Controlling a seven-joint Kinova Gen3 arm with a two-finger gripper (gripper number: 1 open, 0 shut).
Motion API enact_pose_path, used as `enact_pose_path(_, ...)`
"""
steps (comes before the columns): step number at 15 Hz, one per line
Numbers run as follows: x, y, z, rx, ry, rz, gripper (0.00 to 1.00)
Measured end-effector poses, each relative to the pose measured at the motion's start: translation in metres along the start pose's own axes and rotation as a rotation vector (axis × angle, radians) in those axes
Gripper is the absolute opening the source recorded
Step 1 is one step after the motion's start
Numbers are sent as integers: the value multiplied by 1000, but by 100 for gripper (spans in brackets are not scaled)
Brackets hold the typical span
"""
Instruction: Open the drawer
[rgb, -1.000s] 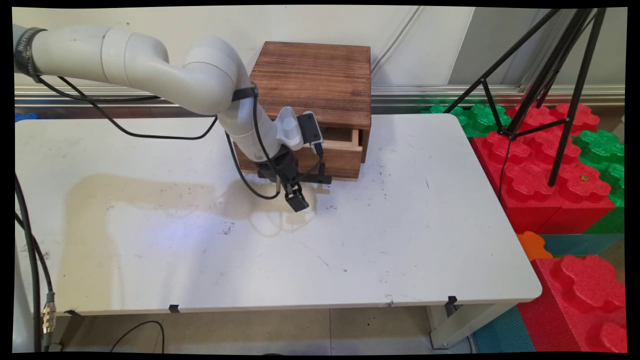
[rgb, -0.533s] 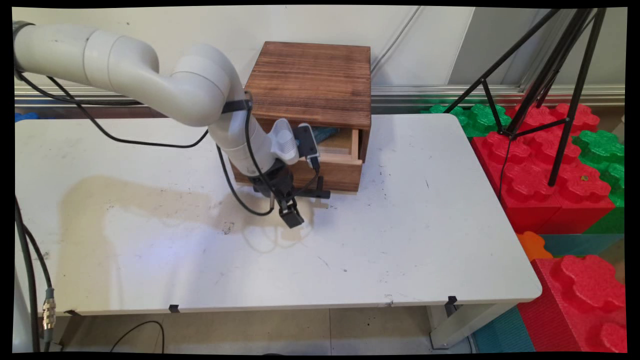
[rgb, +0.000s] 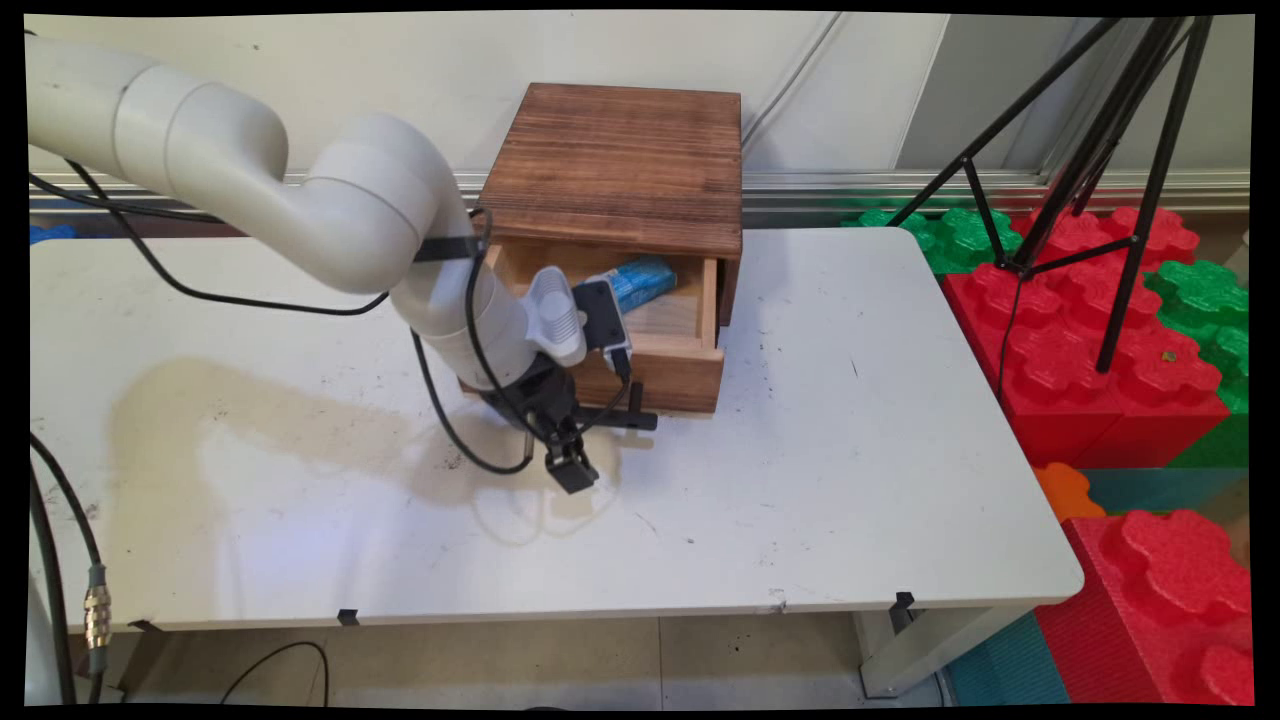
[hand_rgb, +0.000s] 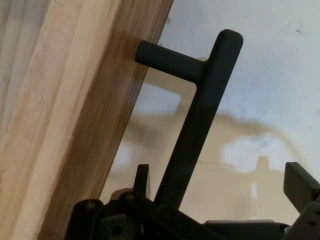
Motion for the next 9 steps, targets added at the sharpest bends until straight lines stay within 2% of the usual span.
enact_pose_path(9, -13, 40, -12, -25, -2, 13, 100)
